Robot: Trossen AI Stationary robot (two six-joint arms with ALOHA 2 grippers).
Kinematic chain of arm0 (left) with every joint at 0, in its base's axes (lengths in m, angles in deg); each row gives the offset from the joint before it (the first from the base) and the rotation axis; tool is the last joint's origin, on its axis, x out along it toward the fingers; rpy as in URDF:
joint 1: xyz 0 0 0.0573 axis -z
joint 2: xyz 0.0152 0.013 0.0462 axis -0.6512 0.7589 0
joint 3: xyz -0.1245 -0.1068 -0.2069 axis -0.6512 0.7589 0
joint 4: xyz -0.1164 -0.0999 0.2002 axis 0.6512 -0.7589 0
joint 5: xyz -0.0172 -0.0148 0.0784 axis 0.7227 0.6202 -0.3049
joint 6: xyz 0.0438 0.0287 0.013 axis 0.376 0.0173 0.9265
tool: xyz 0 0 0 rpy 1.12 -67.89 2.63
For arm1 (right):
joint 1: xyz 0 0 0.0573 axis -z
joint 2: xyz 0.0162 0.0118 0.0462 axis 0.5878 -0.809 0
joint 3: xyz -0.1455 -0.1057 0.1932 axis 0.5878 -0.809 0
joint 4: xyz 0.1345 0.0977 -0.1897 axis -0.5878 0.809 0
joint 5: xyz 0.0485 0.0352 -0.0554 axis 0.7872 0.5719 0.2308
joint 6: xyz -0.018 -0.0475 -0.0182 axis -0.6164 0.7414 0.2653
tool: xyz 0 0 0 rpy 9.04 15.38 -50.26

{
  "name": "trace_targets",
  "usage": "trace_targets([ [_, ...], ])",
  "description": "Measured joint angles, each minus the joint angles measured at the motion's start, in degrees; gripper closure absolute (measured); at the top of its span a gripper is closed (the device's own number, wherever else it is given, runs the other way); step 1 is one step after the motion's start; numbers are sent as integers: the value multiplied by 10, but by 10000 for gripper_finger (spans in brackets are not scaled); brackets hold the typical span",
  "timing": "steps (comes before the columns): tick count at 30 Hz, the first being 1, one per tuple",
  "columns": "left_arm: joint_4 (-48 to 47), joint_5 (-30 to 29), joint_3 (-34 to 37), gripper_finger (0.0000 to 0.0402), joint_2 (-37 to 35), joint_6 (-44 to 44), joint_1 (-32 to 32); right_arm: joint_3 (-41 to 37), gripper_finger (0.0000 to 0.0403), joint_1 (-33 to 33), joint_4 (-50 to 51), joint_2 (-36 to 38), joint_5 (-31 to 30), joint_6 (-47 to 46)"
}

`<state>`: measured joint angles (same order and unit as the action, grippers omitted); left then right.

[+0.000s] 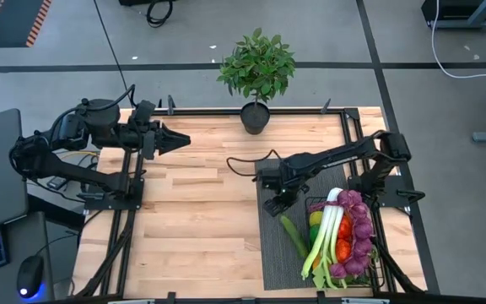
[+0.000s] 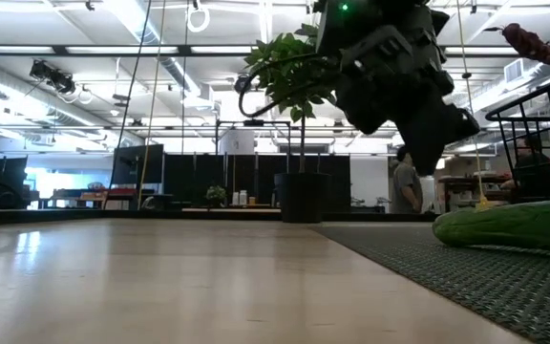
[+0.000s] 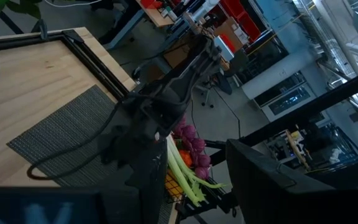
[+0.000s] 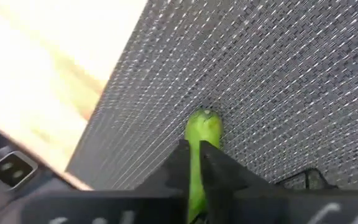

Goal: Build produce basket
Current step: Put the cucumber into the black wire basket

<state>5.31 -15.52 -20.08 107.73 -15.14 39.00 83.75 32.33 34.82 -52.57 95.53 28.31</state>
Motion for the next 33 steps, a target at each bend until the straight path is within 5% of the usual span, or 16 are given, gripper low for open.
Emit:
trace_targets([
  [6, 0, 0, 0, 230, 0, 2, 0, 0, 263, 1, 6, 10, 37, -1],
  [14, -2, 9, 0, 230, 0, 8, 0, 0, 154, -16, 26, -17, -3, -22],
  [33, 0, 25, 0, 230, 0, -5, 0, 0, 163, -20, 32, -111, 65, 21],
])
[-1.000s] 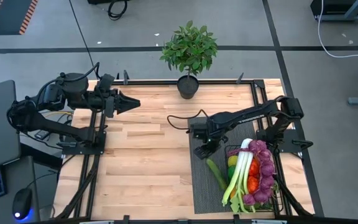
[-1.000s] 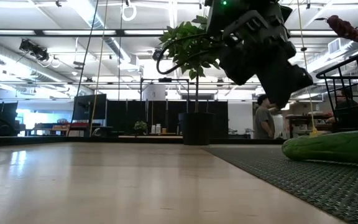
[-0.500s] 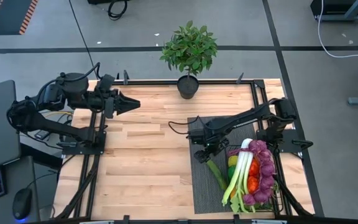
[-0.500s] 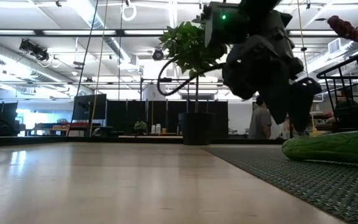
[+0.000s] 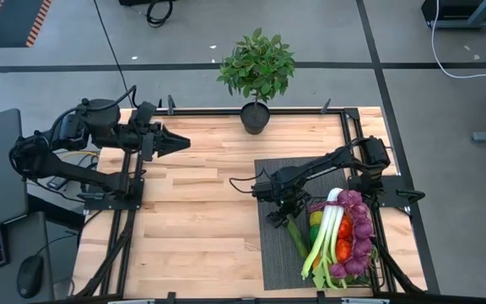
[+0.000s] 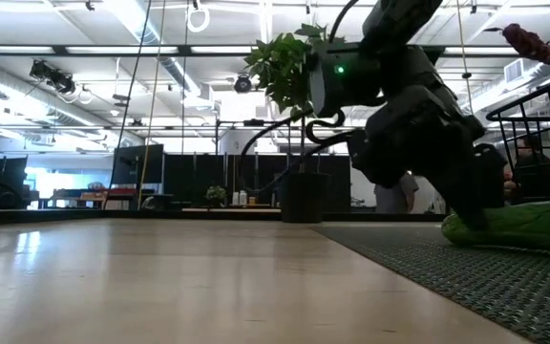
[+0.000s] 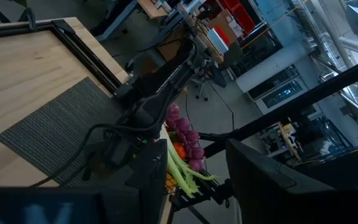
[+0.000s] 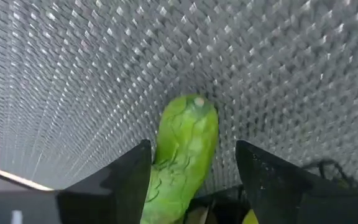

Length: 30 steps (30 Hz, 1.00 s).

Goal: Build produce basket
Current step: Put the cucumber into the black wire basket

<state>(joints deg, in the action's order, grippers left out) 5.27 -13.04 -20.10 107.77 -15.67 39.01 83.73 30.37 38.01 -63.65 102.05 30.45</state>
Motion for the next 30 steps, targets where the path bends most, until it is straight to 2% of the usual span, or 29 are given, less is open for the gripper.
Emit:
trace_targets([
  [10, 0, 0, 0, 230, 0, 0, 0, 0, 209, 0, 2, 0, -41, 11],
  [22, 0, -1, 0, 230, 0, 0, 0, 0, 327, 1, -42, 25, -55, 20],
  [30, 0, -1, 0, 230, 0, -10, 0, 0, 327, 20, -67, 120, -55, 4],
])
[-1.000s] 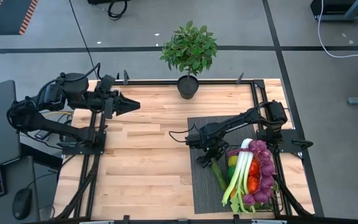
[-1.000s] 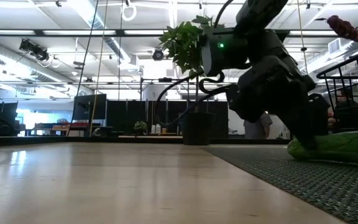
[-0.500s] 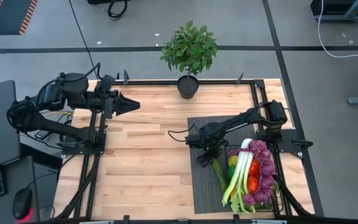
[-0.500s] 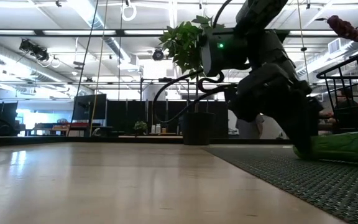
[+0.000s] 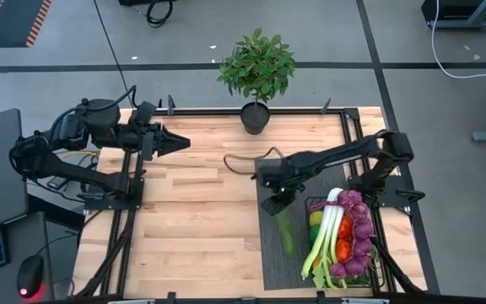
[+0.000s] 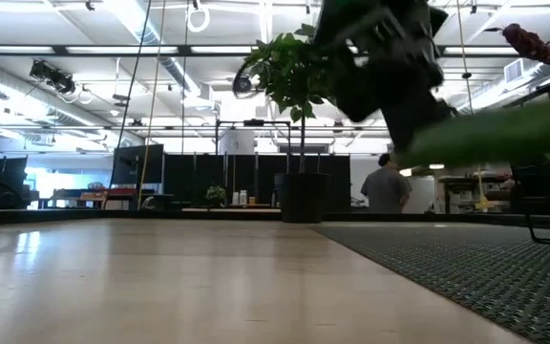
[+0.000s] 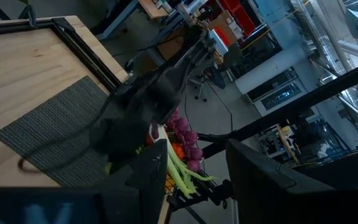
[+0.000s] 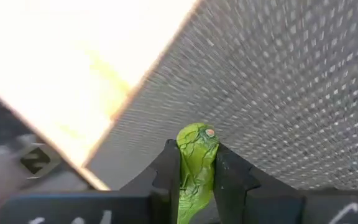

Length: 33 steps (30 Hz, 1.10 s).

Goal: Build produce basket
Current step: Put the cucumber into the black wire basket

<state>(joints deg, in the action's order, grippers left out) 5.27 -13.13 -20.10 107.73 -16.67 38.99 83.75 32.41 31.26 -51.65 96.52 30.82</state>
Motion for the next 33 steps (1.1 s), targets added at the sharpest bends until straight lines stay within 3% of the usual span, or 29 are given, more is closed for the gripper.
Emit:
trace_targets([
  [8, 1, 0, 0, 230, 0, -7, 0, 0, 326, 30, -42, 112, 34, -71],
  [14, 20, 0, 0, 230, 0, -5, 0, 0, 326, 41, -29, 187, 100, -123],
  [20, 22, 0, 0, 230, 0, 7, 0, 0, 326, 28, 123, 249, 117, -175],
  [23, 22, 4, 0, 230, 0, 23, 0, 0, 326, 24, 239, 268, 79, -173],
  [26, 21, 8, 0, 230, 1, 32, 0, 0, 326, 25, 311, 285, 4, -168],
  [33, 18, 9, 0, 230, 1, 79, 0, 0, 326, 25, 317, 343, -131, -237],
])
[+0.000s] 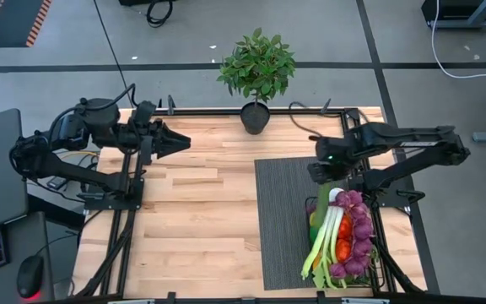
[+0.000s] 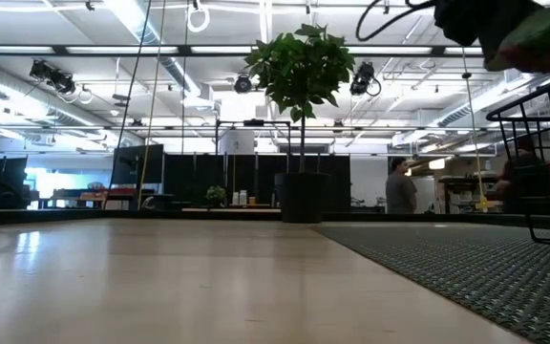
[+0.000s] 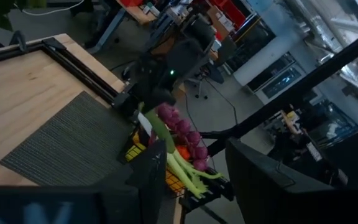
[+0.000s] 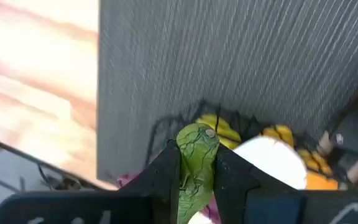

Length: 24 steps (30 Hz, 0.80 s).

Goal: Build produce basket
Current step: Put the cucumber into the black wire basket

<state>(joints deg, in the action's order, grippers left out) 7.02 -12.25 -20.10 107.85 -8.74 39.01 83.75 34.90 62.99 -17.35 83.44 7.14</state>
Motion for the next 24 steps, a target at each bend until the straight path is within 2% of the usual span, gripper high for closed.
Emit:
trace_targets([
  [6, -1, 0, 0, 230, 3, 3, 0, 4, 326, 12, -11, 51, -67, -6],
  [14, -13, 0, 1, 230, 12, 18, 0, 87, 326, 63, -1, 62, -151, 55],
  [19, -23, 1, 2, 230, 25, 18, 0, 97, 326, 91, 26, 37, -154, 127],
  [24, -22, 0, 2, 230, 42, 17, 0, 97, 326, 91, 23, -11, -157, 216],
])
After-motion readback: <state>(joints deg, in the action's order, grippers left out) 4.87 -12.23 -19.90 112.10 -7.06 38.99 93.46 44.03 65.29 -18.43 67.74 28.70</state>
